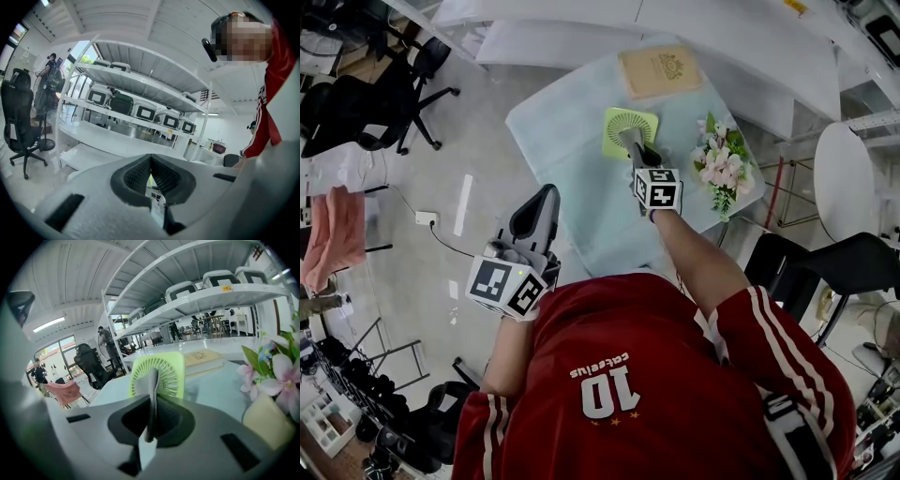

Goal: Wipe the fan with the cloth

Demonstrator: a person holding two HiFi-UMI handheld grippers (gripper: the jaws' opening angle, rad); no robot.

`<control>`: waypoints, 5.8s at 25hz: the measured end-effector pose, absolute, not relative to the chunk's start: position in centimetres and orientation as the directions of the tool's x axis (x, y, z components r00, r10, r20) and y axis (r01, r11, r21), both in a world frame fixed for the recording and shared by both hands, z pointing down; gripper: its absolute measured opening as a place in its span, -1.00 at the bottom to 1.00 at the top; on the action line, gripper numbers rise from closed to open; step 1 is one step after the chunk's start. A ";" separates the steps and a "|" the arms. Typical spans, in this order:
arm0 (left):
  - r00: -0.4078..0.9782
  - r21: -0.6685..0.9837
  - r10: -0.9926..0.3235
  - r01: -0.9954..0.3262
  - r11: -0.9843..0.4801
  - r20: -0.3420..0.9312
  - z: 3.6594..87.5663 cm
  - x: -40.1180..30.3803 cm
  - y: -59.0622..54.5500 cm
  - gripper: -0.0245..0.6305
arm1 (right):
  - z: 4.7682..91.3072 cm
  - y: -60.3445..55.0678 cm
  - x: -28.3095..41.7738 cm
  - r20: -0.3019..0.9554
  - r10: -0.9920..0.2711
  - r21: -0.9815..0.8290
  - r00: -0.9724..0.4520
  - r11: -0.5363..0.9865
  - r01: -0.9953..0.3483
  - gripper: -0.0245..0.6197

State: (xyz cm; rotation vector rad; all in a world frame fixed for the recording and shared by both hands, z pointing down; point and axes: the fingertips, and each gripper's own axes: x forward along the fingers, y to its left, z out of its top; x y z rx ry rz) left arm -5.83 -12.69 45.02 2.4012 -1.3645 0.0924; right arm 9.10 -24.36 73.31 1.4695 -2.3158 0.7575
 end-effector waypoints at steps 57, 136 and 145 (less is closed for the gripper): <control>0.666 0.316 -0.726 -0.735 -0.599 0.173 43.8 -3.1 -13.5 -0.92 | 73.1 -19.3 13.4 0.555 -0.771 -0.159 -0.313 0.271 -0.949 -0.90; 0.494 0.333 -0.833 -0.852 -0.405 0.251 45.7 -8.7 -13.1 -0.92 | 76.2 -22.9 5.0 0.599 -0.639 -0.142 -0.483 0.509 -0.849 -0.90; 0.515 0.326 -0.818 -0.843 -0.428 0.255 45.1 -7.6 -13.5 -0.92 | 76.4 -22.4 6.5 0.609 -0.646 -0.143 -0.460 0.481 -0.865 -0.90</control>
